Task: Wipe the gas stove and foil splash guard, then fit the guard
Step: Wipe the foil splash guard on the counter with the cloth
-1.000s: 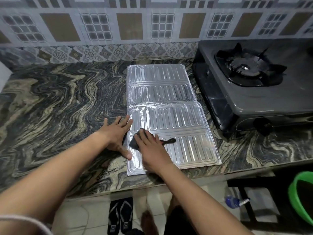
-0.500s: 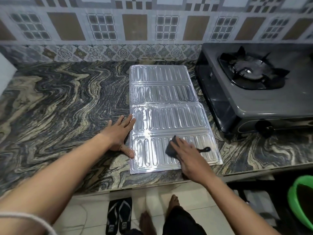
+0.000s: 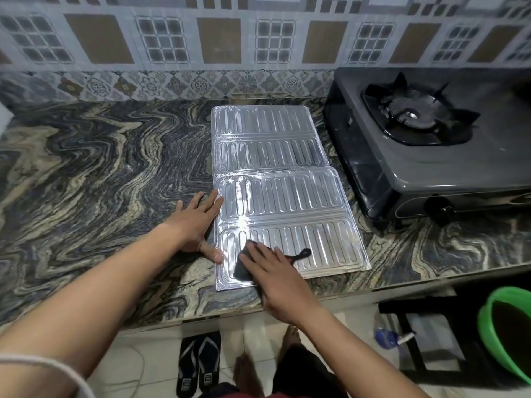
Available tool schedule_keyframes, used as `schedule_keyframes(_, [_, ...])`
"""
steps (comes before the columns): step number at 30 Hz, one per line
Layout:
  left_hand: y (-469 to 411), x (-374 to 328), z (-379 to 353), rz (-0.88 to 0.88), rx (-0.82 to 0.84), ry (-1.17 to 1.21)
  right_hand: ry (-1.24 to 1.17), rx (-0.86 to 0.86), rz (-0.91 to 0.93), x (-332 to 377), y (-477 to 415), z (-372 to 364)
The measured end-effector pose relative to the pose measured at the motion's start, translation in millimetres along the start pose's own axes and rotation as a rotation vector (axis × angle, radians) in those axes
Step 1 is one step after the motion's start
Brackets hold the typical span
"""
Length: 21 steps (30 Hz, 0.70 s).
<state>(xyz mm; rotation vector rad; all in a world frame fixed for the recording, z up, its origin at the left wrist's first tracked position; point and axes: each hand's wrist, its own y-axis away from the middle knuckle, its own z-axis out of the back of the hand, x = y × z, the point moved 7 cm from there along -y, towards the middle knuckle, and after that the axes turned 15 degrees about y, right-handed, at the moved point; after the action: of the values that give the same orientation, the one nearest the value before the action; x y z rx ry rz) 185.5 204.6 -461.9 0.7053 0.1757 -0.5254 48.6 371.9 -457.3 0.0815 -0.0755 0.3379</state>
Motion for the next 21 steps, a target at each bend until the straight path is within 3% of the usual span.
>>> schedule_keyframes(4, [-0.7, 1.4, -0.5, -0.007, 0.003, -0.002, -0.005, 0.016, -0.071, -47.8, 28.3, -2.4])
schedule_keyframes(9, [-1.2, 1.5, -1.2, -0.01, 0.006, 0.011, 0.002, -0.051, -0.5, -137.4, 62.2, 5.0])
schedule_keyframes(15, [-1.9, 0.8, -1.0, -0.004, 0.002, 0.021, 0.066, -0.055, -0.824, -158.1, 38.9, 15.0])
schedule_keyframes(18, [-3.1, 1.2, -1.6, 0.006, 0.006, 0.025, 0.092, -0.049, -0.816, -149.8, 12.5, 17.8])
schedule_keyframes(21, [-3.3, 1.9, -1.6, 0.007, 0.001, 0.024, 0.111, -0.051, -0.638, -115.5, -10.3, 18.2])
